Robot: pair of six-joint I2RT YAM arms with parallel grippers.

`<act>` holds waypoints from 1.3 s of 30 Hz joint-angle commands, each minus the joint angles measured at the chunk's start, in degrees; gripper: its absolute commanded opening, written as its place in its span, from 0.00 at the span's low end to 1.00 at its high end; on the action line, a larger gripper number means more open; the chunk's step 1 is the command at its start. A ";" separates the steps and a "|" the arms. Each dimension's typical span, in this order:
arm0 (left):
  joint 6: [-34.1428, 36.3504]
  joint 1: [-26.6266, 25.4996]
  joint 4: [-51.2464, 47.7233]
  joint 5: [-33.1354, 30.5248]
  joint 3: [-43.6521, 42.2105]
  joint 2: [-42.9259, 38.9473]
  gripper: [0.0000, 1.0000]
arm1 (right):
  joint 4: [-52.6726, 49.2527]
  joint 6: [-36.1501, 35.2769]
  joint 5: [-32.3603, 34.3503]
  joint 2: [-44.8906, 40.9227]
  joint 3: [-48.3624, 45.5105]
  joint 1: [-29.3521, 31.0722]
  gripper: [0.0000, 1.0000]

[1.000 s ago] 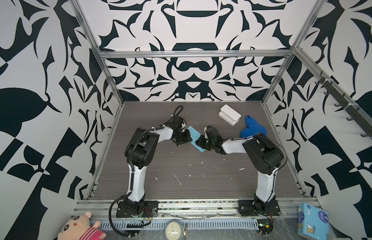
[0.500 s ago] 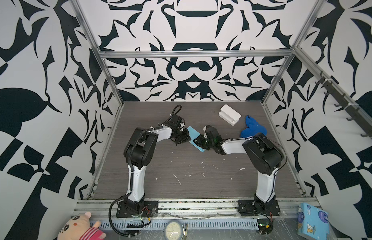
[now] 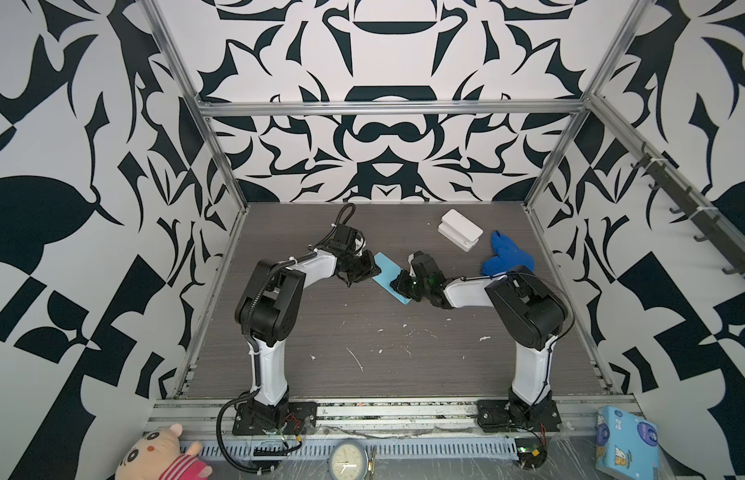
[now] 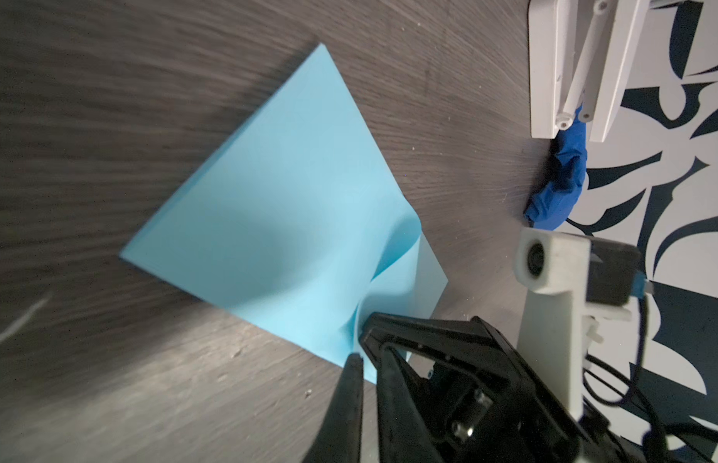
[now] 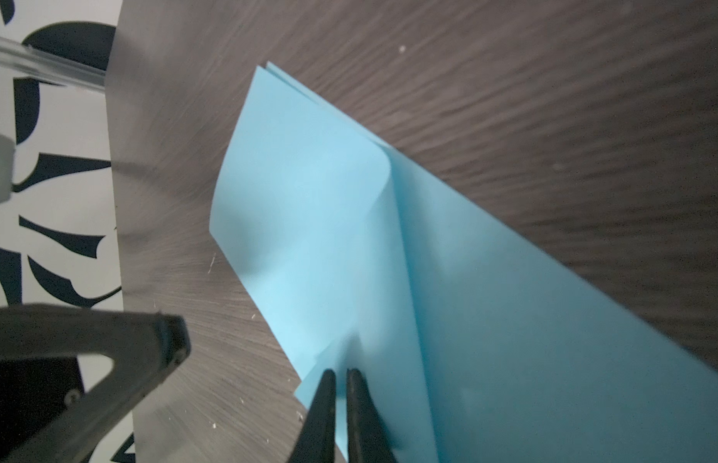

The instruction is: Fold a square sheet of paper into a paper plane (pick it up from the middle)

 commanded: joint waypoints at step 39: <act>4.13 -4.85 -9.68 -3.23 6.22 9.20 0.00 | -7.12 -1.56 -1.09 0.65 1.89 -0.28 0.00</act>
